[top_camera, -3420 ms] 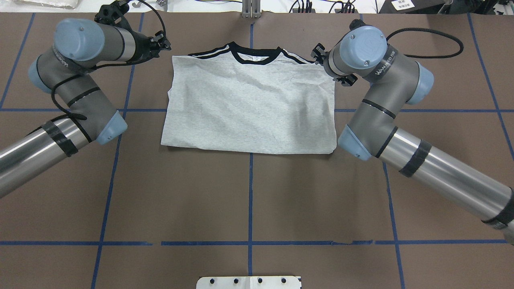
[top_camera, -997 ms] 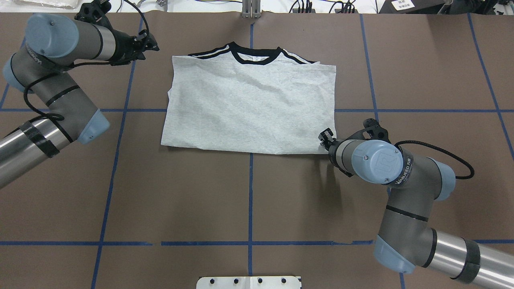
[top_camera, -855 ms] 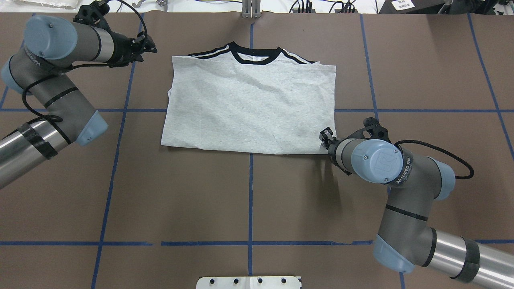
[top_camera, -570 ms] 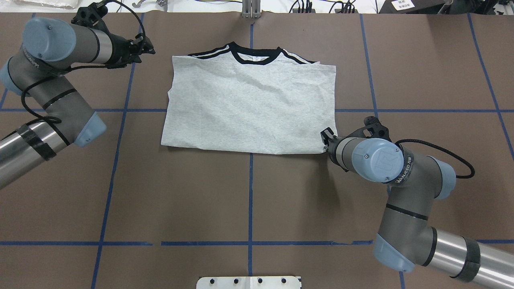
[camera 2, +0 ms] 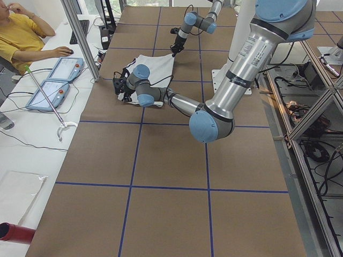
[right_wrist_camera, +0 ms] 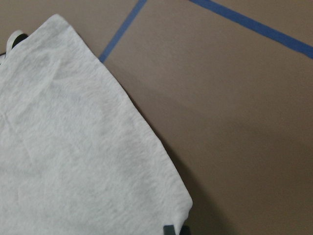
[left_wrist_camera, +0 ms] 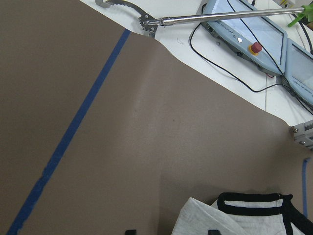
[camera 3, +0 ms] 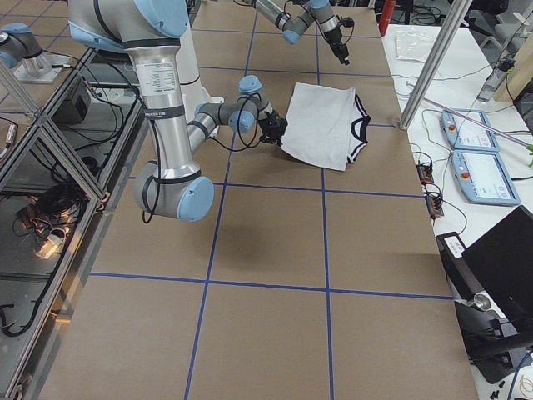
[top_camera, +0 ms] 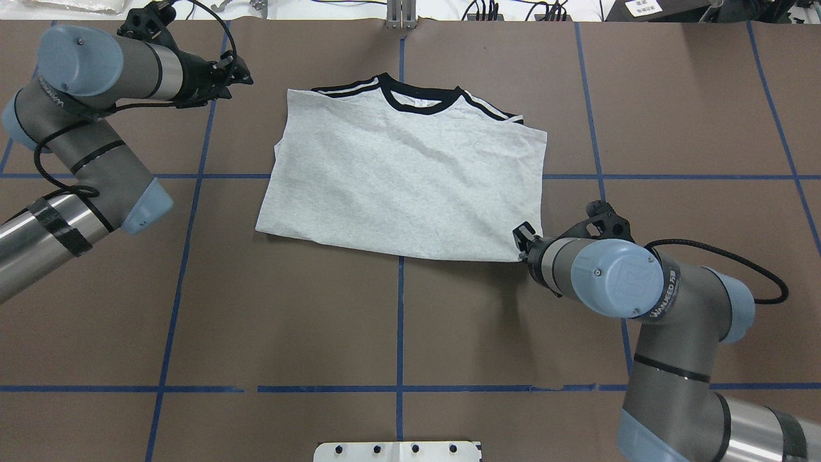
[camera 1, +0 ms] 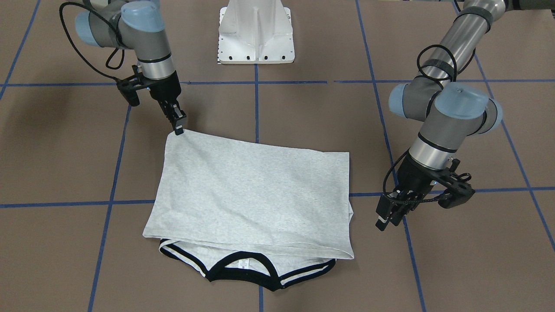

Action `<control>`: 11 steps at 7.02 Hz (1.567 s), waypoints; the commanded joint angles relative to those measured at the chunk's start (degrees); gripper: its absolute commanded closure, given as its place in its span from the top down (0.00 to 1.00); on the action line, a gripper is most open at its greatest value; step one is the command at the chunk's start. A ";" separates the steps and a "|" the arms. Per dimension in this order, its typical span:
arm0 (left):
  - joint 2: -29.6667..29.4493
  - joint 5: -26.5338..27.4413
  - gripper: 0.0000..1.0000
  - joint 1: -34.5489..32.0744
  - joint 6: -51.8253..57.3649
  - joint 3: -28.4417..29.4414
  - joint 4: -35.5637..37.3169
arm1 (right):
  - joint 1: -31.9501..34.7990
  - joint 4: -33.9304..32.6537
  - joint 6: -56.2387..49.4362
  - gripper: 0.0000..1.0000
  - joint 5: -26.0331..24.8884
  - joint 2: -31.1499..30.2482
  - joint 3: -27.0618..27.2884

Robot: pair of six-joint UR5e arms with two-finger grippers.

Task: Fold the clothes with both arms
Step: 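Drag the shirt corner toward the robot with the right gripper, rotating the shirt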

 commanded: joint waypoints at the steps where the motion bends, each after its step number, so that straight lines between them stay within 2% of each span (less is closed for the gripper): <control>1: 0.30 -0.40 0.58 0.94 -1.01 -5.24 0.70 | -10.25 -16.45 2.67 0.00 3.61 -0.38 11.72; 2: 0.48 -5.36 0.62 2.77 -6.76 -8.31 1.48 | -14.83 -17.21 2.69 0.00 9.56 -0.55 12.63; 3: 0.92 -7.76 0.73 4.53 -8.21 -11.73 3.06 | -17.74 -17.48 2.77 0.00 14.84 -1.43 14.90; 4: 2.84 -7.96 0.81 5.85 -8.49 -14.98 4.38 | -21.51 -17.31 2.95 0.00 17.59 -5.18 18.41; 5: 5.73 -7.87 0.85 8.56 -10.32 -19.37 7.61 | -23.73 -17.39 4.34 0.96 17.18 -5.47 19.05; 6: 6.10 -7.87 0.85 10.16 -12.86 -23.24 15.91 | -23.40 -17.40 5.49 1.00 16.91 -5.39 18.45; 7: 6.19 -7.09 0.85 13.83 -15.58 -26.85 24.26 | -21.22 -17.22 5.32 1.00 15.00 -5.30 18.18; 8: 6.37 -6.04 0.84 16.99 -17.09 -28.71 27.56 | -18.16 -17.05 4.71 1.00 13.33 -4.69 17.14; 9: 9.50 -2.72 0.84 20.85 -20.93 -28.81 27.59 | -13.34 -16.78 4.10 1.00 13.31 -3.99 16.78; 10: 10.23 0.53 0.84 24.03 -21.67 -28.82 27.77 | -7.98 -16.78 2.53 1.00 13.22 -2.24 16.43; 11: 11.28 0.92 0.84 25.01 -21.76 -28.29 27.86 | -2.71 -16.78 0.16 1.00 13.22 1.43 13.12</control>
